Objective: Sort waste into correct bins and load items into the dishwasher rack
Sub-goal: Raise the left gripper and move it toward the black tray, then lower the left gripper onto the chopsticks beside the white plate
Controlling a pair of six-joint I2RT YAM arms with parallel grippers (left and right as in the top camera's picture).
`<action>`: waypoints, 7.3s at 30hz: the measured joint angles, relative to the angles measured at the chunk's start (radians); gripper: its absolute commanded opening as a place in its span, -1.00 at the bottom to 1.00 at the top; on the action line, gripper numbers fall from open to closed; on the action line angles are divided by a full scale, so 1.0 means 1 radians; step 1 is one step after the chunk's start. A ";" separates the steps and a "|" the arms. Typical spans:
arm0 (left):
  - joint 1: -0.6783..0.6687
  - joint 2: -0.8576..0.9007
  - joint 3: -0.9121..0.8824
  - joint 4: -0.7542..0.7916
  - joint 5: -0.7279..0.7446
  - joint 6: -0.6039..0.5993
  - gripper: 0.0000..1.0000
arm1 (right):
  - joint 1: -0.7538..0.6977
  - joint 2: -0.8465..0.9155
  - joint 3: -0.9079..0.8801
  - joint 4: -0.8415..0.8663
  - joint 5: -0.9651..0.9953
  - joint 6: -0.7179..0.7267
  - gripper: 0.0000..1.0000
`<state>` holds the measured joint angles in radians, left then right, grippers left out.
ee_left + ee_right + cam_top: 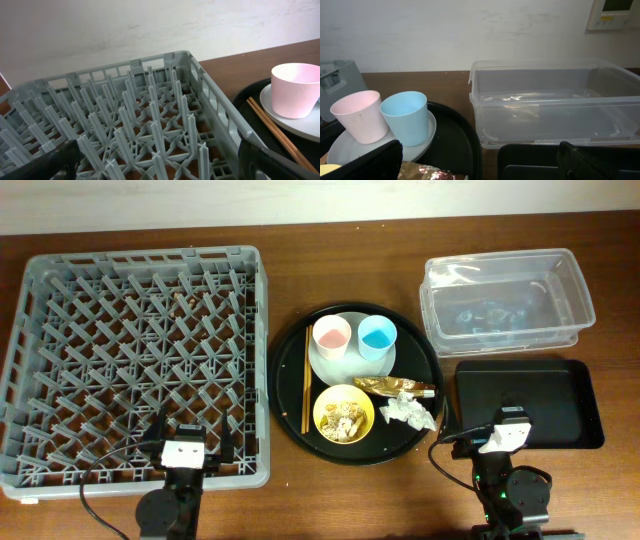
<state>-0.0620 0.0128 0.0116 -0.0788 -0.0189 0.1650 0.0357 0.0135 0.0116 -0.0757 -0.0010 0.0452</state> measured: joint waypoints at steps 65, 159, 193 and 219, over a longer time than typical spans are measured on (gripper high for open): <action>0.000 0.000 0.000 0.000 0.000 0.000 0.99 | 0.000 0.000 0.000 0.000 0.000 -0.001 0.97; -0.421 1.591 1.198 -0.720 0.132 -0.375 -0.58 | 0.000 0.000 0.000 0.000 0.000 -0.001 0.98; -0.531 1.845 1.198 -0.551 -0.121 -0.527 -0.50 | 0.000 0.000 0.000 0.000 0.000 0.000 0.97; -0.531 1.929 1.213 -0.526 -0.108 -0.552 -0.48 | 0.000 0.000 0.000 0.000 0.000 0.000 0.97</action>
<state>-0.5926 1.9415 1.2247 -0.6044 -0.1268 -0.3866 0.0357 0.0139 0.0116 -0.0757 -0.0010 0.0448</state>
